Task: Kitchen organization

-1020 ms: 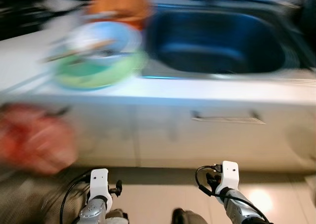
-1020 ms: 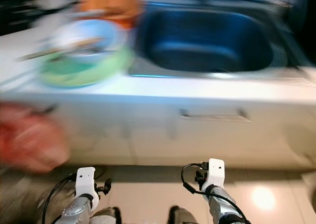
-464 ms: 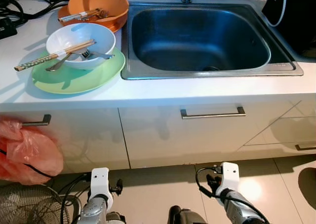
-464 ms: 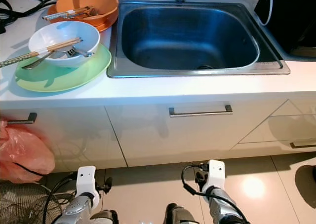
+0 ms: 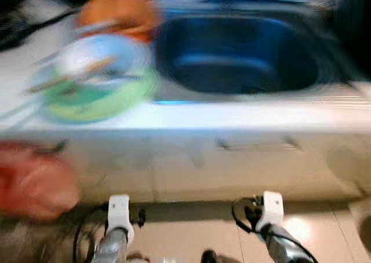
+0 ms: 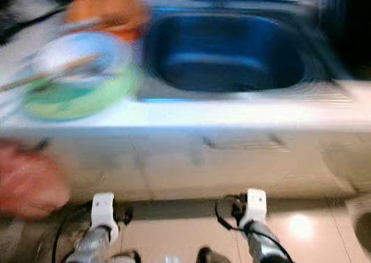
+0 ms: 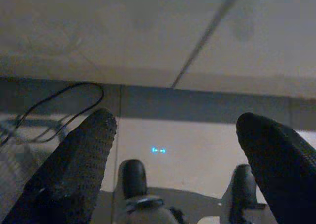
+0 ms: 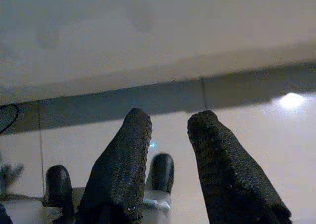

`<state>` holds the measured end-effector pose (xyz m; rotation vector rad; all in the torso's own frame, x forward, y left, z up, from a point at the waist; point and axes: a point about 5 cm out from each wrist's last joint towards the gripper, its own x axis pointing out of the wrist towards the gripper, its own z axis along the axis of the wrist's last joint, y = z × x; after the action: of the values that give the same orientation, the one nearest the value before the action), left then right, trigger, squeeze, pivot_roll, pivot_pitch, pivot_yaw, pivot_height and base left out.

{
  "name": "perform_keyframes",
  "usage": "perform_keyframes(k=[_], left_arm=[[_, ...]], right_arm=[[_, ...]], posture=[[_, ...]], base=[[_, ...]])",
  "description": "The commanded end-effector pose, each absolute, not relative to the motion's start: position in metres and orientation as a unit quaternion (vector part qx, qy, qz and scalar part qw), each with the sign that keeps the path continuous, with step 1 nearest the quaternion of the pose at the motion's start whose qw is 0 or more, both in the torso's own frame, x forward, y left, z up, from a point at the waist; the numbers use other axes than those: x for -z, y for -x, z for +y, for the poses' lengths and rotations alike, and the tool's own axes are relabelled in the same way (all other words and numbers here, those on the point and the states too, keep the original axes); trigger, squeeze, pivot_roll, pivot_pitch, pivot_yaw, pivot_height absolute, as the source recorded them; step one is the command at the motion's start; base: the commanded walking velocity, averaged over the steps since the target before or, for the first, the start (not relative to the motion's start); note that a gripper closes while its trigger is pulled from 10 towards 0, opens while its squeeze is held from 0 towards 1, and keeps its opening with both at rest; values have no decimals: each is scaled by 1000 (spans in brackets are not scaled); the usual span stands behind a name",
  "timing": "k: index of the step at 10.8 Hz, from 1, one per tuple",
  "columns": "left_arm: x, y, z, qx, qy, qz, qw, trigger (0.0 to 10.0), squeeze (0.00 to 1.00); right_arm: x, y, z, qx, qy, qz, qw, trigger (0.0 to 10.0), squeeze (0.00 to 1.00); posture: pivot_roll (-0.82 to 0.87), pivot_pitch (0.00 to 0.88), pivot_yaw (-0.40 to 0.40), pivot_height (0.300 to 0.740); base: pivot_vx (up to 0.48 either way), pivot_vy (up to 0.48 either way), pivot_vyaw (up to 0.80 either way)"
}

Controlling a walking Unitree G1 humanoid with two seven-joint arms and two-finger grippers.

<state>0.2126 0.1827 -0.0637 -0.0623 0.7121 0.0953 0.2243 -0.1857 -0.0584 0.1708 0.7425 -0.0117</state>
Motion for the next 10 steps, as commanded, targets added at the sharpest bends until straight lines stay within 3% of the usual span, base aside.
perform_keyframes(k=[1, 10], left_arm=[[72, -199, 186, -58, 33, 372, 926, 10000, 0], [70, -197, 184, -42, 28, 344, 938, 10000, 0]], right_arm=[[60, -222, -185, 5, -82, 369, 926, 10000, 0], [59, -222, -186, 3, -62, 361, 930, 10000, 0]], posture=[[141, 173, -42, 740], [139, 188, -37, 740]], base=[[255, 0, 0], [0, 0, 0]])
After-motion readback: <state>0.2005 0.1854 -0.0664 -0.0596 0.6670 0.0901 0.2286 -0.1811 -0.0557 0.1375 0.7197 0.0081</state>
